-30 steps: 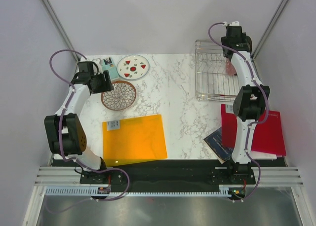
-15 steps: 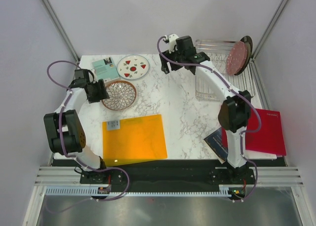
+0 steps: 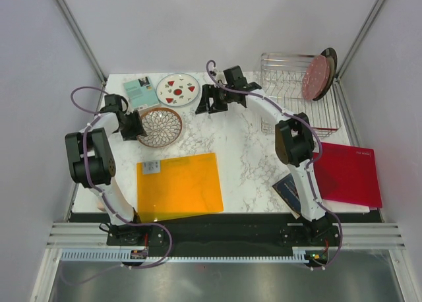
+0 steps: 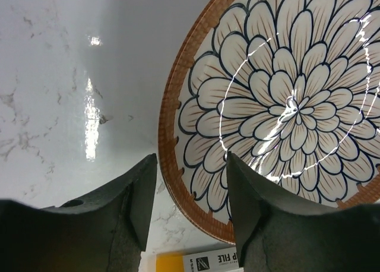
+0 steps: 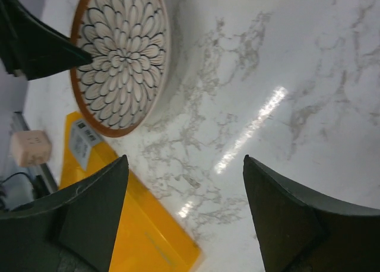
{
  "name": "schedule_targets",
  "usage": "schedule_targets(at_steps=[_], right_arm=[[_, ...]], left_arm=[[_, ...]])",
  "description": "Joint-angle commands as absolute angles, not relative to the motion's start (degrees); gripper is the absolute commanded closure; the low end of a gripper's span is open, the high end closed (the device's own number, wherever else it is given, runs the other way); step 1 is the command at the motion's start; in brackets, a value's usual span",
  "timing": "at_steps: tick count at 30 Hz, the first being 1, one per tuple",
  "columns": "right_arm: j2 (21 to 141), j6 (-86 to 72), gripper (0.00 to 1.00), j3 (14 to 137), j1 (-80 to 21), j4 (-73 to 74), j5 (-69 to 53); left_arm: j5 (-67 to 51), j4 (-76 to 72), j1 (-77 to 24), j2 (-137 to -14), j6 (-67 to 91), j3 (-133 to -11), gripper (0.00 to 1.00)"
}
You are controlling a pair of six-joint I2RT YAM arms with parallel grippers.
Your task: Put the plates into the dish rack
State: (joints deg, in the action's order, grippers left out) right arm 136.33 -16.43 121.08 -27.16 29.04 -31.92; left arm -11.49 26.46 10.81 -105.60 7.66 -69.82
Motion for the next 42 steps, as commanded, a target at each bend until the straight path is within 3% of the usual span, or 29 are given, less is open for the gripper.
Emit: schedule_targets(at_steps=[1,3,7,10,22,32,34,37,38,39,40,41,42], right_arm=[[138.25,-31.71,0.16,118.83,-27.77,15.32,-46.31],[139.39,-35.06,0.16,117.95,-28.21,13.72,-47.19],[141.85,-37.0,0.16,117.77,-29.18,12.04,-47.2],[144.57,-38.58,0.16,117.51,-29.53,11.25,-46.41],[150.64,-41.83,0.18,119.62,-31.81,9.06,-44.74],[152.58,-42.89,0.28,120.94,-32.7,7.56,-43.42],[152.75,-42.8,0.34,120.85,-32.69,7.38,-43.5],[152.14,-42.02,0.52,120.24,-32.78,7.47,-43.59],[151.79,-41.4,0.69,120.06,-32.61,7.47,-43.77],[151.35,-40.79,0.78,119.8,-32.43,7.47,-43.77],[150.48,-40.52,0.95,119.36,-32.43,7.56,-43.77],[149.95,-40.08,1.0,119.27,-32.08,7.65,-43.51],[149.33,-39.3,1.0,119.18,-31.91,8.69,-43.24]], left_arm=[[-16.41,25.31,11.07,-107.92,9.23,-73.83,0.52],[-18.97,25.22,10.99,-108.19,9.4,-74.0,0.6],[-20.74,24.87,11.07,-108.46,9.67,-72.87,0.88],[-21.44,24.52,11.07,-108.46,9.93,-71.81,0.97],[-27.42,23.82,10.81,-109.77,10.11,-71.54,0.98],[-29.27,23.73,9.58,-110.13,10.02,-70.84,0.98],[-29.44,23.73,9.23,-110.21,9.93,-70.67,0.98],[-29.36,23.64,8.96,-110.39,10.11,-70.49,0.98],[-29.36,23.47,8.88,-110.48,10.28,-70.58,0.96],[-29.01,23.47,8.88,-110.48,10.2,-70.66,0.9],[-28.66,23.38,8.88,-110.57,10.54,-70.75,0.86],[-28.39,23.2,8.88,-110.65,10.63,-70.84,0.82],[-27.61,23.2,8.88,-110.48,10.81,-70.93,0.7]])
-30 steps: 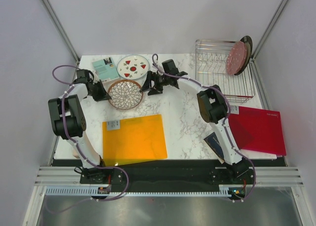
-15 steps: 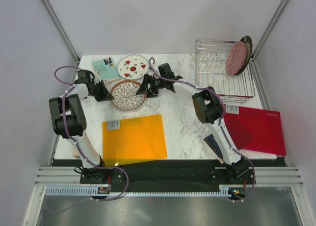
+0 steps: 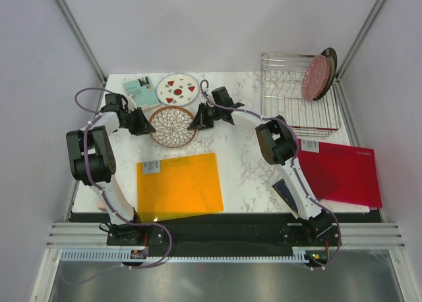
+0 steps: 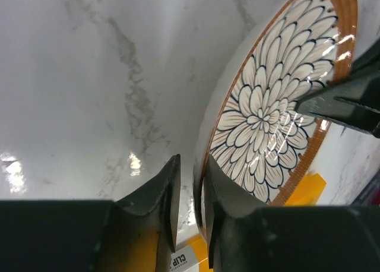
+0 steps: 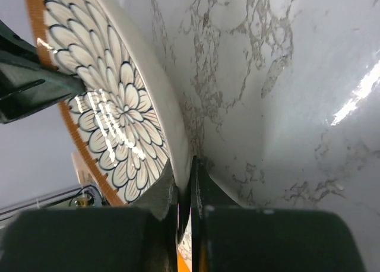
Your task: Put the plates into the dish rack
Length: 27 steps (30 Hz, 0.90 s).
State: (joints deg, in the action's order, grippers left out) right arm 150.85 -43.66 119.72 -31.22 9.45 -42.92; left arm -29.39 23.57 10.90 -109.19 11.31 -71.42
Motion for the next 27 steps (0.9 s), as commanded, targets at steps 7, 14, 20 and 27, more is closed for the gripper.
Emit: schedule_targets(at_steps=[7,14,20,27], right_arm=[[137.39,-29.03,1.0,121.81,-27.17,17.3,-41.4],[126.13,-19.01,1.0,130.32,-18.29,30.56,-28.5],[117.35,-11.52,1.0,137.82,-18.1,29.38,5.82],[109.61,8.94,1.0,125.97,-22.15,10.22,46.91]], left_arm=[[-23.91,23.03,10.19,-100.58,7.83,-74.87,0.46],[-24.95,11.62,11.78,-85.0,7.73,-73.13,0.4],[-30.32,8.27,11.25,-85.16,14.76,-70.67,0.39],[-28.74,5.98,7.04,-84.64,15.12,-67.68,0.39]])
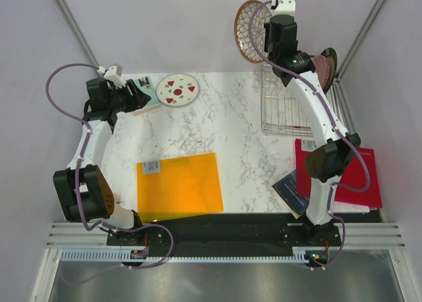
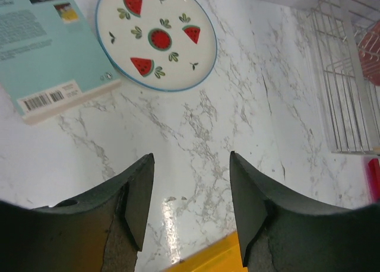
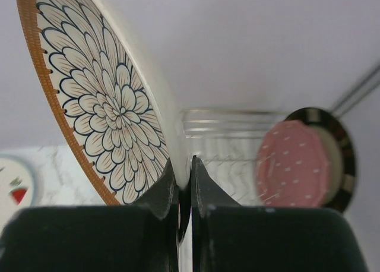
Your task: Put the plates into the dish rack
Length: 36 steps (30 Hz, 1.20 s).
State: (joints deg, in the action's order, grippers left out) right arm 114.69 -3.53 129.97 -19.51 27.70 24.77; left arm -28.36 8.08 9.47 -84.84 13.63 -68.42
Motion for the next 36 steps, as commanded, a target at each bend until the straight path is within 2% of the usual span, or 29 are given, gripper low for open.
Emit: schedule_targets(at_steps=[1,11,36], right_arm=[[109.51,11.57,1.0,125.95,-21.1,9.06,48.06],[119.08,26.27,1.0,134.47,-16.7,9.4,61.78],[127.53,28.3,1.0,134.74,-9.58,11.34,64.78]], left_arm=[[-28.48,5.98,6.6,-84.55,14.68,-67.5,0.39],[-23.29,6.24,2.9,-82.79,11.6,-63.55,0.41],[-24.79,5.62,2.55,-85.96,11.87,-62.49,0.41]])
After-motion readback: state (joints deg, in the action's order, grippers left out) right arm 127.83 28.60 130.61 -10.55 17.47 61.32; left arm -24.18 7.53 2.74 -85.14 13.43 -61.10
